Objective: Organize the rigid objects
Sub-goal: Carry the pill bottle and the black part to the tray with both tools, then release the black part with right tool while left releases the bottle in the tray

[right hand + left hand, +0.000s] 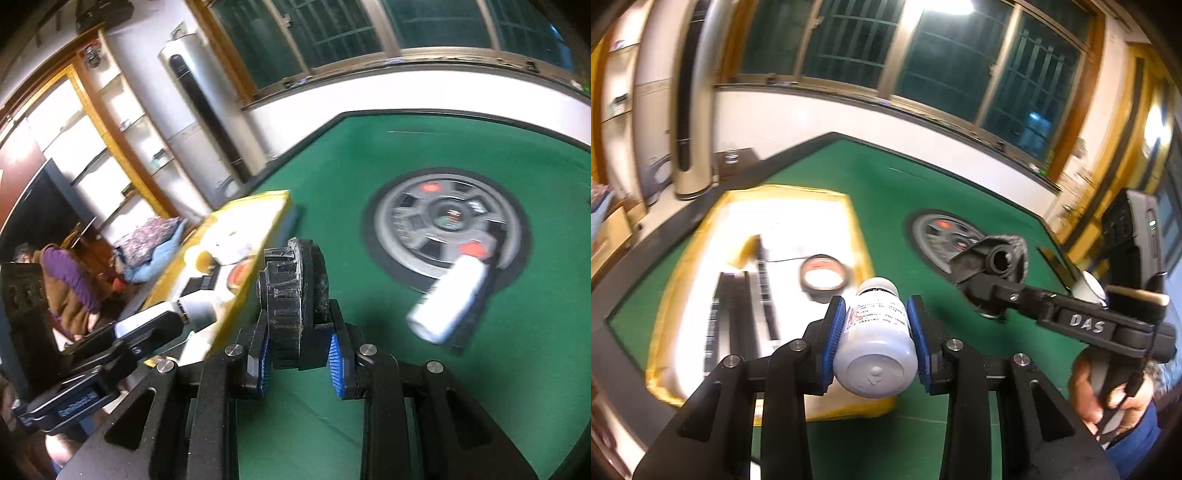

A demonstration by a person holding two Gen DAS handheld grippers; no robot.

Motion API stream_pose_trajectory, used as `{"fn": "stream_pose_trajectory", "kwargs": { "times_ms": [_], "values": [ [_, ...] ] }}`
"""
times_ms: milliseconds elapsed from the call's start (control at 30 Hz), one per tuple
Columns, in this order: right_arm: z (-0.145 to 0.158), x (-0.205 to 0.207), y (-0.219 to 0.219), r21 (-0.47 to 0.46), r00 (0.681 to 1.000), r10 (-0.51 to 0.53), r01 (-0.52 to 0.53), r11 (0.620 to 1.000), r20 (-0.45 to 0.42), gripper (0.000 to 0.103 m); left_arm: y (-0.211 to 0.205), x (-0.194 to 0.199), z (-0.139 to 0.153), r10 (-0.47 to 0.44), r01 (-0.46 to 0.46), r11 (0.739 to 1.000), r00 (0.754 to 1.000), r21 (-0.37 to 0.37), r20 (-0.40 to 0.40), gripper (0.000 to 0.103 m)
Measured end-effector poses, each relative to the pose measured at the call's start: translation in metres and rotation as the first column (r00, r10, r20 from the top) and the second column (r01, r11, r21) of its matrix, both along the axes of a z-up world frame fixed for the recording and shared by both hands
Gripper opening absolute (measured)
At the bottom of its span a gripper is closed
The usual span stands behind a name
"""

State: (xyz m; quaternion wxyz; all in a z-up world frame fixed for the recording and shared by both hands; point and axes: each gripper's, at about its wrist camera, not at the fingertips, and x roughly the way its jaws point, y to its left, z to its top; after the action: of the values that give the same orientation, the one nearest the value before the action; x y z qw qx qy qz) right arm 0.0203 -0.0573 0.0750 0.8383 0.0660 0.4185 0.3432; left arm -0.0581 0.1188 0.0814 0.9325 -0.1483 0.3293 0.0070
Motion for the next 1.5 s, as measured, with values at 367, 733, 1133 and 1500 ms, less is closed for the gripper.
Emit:
{"fn": "stream_pose_trajectory", "kwargs": {
  "times_ms": [367,733,1133,1500],
  "values": [
    [-0.015,0.009,0.114,-0.075,0.996,0.089,-0.09,0.993,-0.026,0.023,0.063,-0.009,-0.039,0.14,-0.142,0.99,0.986,-0.014,-0.093,0.032],
    [-0.044,0.019,0.155,-0.176,0.989,0.12,-0.134,0.975,-0.09,0.023,0.077,-0.011,-0.05,0.169,-0.166,0.986,0.98,0.034,-0.106,0.032],
    [-0.045,0.029,0.177,-0.181,0.985,0.138,-0.156,0.971,-0.108,0.023,0.08,-0.011,-0.055,0.185,-0.18,0.982,0.977,0.056,-0.109,0.032],
    [-0.046,0.028,0.187,-0.196,0.976,0.164,-0.191,0.962,-0.146,0.026,0.083,-0.011,-0.051,0.196,-0.191,0.98,0.974,0.046,-0.117,0.048]
  ]
}}
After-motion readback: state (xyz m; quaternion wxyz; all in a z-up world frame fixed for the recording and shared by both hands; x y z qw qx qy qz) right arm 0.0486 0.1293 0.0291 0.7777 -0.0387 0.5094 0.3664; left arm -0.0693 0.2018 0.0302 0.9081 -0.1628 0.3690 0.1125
